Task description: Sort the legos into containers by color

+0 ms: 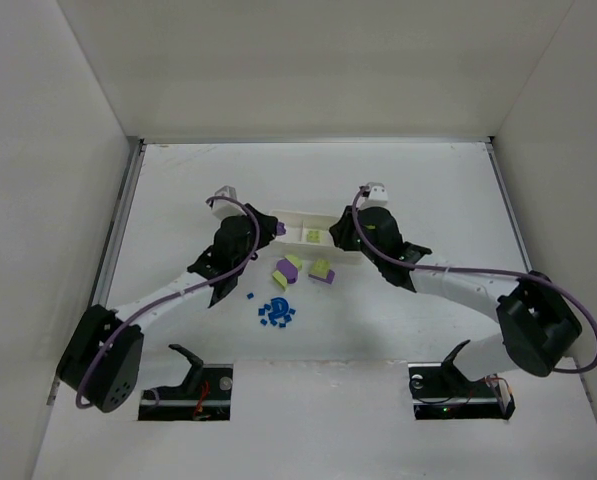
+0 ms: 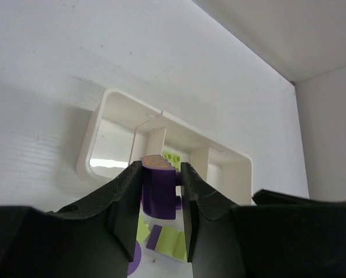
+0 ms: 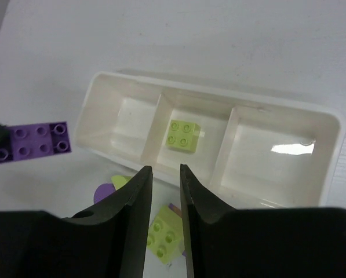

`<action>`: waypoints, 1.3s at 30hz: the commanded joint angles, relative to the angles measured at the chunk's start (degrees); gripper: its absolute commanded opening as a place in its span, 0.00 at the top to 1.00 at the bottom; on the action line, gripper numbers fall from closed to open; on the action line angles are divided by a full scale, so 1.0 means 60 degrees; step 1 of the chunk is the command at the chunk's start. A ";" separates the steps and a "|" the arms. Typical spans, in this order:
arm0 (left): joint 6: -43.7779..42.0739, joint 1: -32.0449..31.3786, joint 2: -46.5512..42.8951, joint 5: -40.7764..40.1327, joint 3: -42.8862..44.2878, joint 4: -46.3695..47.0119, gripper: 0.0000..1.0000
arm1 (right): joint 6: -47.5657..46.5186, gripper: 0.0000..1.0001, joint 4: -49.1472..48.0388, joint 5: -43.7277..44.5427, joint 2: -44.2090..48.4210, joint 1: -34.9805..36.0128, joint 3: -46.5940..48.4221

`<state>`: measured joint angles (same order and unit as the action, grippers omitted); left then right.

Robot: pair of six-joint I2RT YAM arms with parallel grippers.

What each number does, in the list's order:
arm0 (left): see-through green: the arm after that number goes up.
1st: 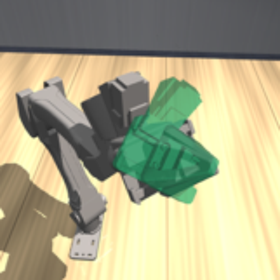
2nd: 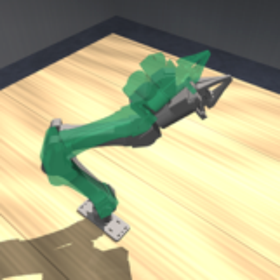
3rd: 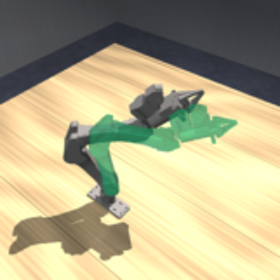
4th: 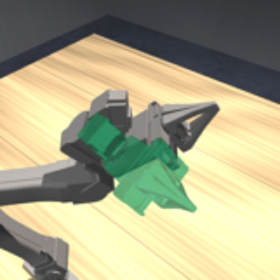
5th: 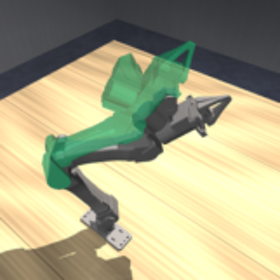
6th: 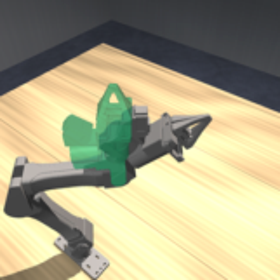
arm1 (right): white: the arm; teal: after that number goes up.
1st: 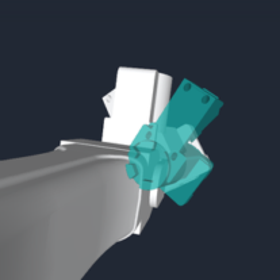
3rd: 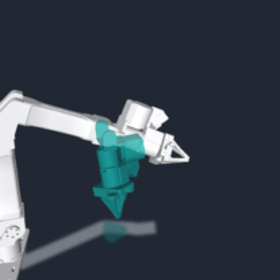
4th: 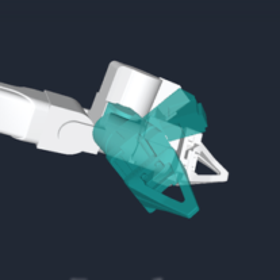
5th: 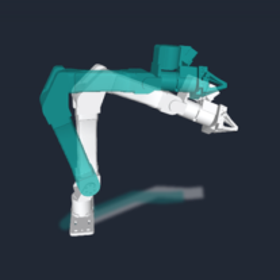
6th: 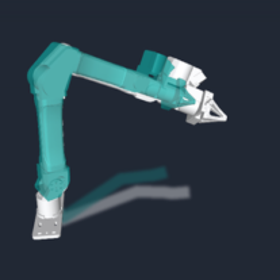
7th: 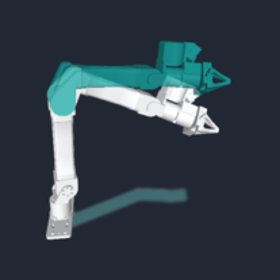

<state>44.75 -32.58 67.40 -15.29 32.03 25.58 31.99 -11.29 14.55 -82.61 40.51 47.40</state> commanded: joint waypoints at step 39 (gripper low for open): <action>-0.0808 0.0384 0.0840 -0.0294 0.0098 0.0922 0.54 | -0.2386 0.13 0.2350 -0.1033 -0.1025 0.1385 0.0581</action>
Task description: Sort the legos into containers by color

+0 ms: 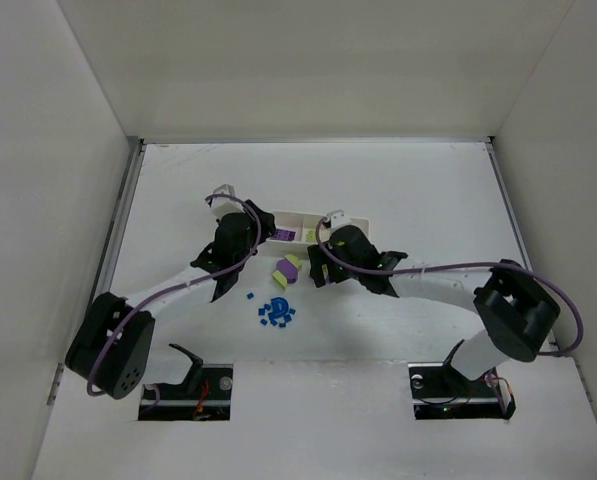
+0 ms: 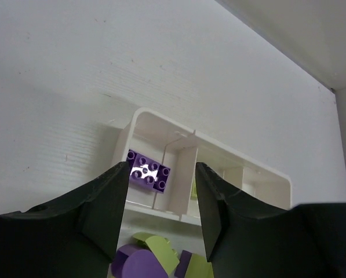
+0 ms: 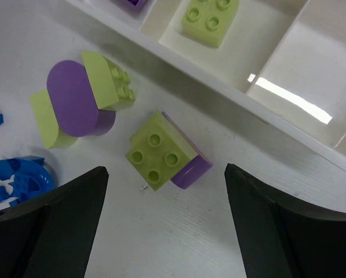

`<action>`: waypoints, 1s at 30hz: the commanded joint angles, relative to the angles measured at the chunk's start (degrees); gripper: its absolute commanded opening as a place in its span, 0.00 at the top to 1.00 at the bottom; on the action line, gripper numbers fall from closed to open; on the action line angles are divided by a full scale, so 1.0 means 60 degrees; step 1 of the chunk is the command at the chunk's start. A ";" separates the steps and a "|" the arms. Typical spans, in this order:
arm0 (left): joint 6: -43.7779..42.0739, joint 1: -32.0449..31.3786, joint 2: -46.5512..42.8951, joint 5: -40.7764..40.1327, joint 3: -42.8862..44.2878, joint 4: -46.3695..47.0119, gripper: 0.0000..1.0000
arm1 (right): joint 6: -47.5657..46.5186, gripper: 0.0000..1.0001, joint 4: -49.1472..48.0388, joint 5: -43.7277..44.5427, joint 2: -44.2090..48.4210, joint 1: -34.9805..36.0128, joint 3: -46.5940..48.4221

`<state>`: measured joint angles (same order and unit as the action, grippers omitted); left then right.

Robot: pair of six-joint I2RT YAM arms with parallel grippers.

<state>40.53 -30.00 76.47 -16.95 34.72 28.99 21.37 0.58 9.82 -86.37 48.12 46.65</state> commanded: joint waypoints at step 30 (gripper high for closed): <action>0.0451 0.0657 -0.3091 0.0818 -0.2081 -0.0056 0.57 | -0.1847 0.59 0.2072 -0.0495 -0.1954 0.0029 0.2508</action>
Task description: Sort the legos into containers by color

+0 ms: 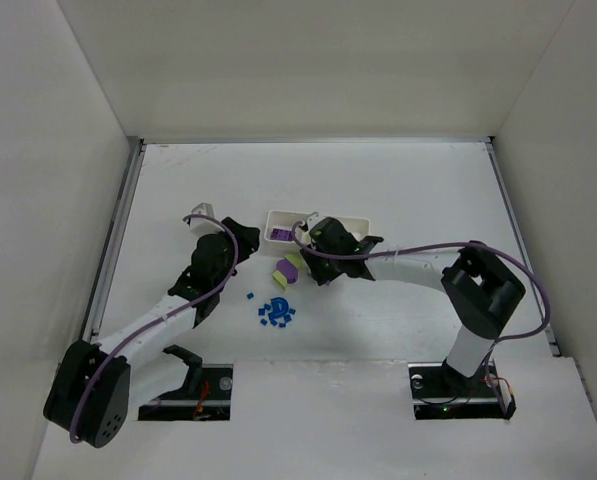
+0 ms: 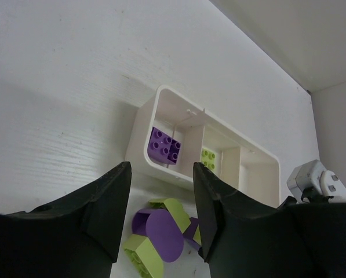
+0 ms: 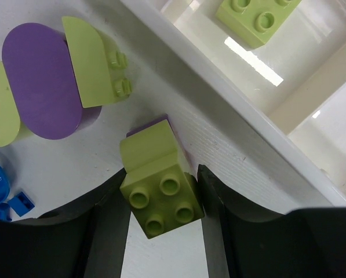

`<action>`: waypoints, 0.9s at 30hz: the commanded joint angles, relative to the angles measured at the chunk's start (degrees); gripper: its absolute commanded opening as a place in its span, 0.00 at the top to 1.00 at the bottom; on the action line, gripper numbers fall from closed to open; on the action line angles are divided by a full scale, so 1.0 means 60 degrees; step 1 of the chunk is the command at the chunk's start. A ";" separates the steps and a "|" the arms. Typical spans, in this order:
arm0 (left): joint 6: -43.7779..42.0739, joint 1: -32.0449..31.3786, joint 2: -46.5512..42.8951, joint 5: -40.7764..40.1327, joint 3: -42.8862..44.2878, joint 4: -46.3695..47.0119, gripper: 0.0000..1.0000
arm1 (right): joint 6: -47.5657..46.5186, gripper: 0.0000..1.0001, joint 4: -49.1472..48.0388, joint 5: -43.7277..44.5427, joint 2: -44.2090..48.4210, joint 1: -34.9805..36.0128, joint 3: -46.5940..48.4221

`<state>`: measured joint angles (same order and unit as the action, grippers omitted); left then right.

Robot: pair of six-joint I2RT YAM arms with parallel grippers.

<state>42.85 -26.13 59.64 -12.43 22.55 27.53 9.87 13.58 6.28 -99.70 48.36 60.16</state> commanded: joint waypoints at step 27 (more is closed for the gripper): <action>0.1354 -0.2595 -0.0887 0.0225 0.0037 0.2119 0.51 | 0.6525 0.74 -0.5659 -0.3228 0.3888 -0.1343 -0.2511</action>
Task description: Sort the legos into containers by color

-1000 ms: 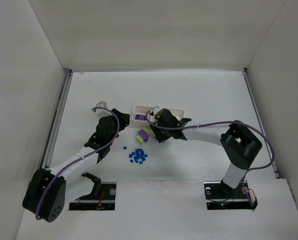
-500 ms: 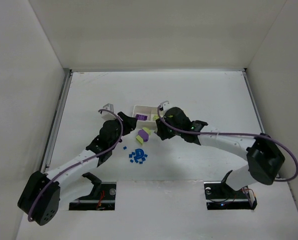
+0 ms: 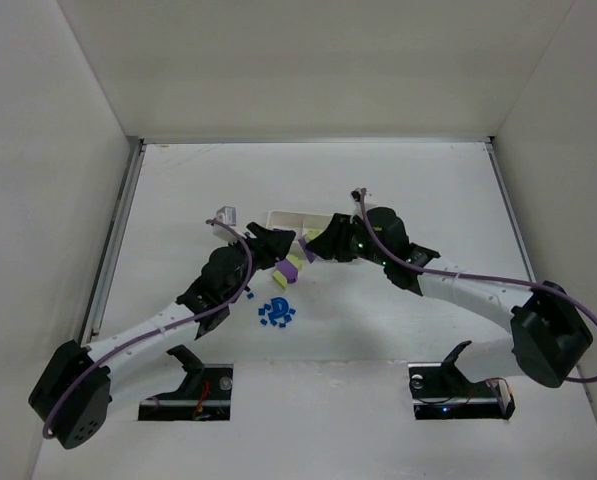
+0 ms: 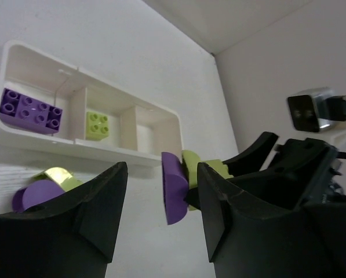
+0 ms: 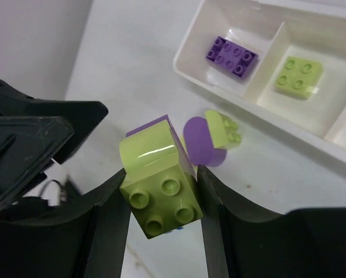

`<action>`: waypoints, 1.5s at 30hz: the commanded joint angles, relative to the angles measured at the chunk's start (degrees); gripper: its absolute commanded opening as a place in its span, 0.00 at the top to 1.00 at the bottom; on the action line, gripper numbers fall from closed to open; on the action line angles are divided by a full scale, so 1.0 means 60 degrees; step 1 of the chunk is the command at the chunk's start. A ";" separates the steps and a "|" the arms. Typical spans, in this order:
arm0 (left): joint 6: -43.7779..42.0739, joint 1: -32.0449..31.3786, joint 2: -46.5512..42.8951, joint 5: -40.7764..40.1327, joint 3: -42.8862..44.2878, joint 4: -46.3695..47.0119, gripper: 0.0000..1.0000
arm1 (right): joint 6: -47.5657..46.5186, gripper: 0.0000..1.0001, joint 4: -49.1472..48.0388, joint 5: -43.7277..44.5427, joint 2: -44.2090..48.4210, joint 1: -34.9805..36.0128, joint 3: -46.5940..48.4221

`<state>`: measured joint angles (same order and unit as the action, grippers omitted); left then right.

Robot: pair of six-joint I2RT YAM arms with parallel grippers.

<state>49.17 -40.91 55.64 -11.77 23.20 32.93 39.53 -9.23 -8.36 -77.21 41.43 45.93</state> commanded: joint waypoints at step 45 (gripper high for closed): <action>0.0843 -0.0206 0.1391 0.0174 -0.0351 0.4385 0.50 | 0.8880 0.74 -0.9007 -0.2591 -0.2366 -0.1112 -0.1430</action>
<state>53.28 -42.61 63.99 -10.96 21.02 53.89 90.94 -56.66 -23.14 -90.65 34.24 37.54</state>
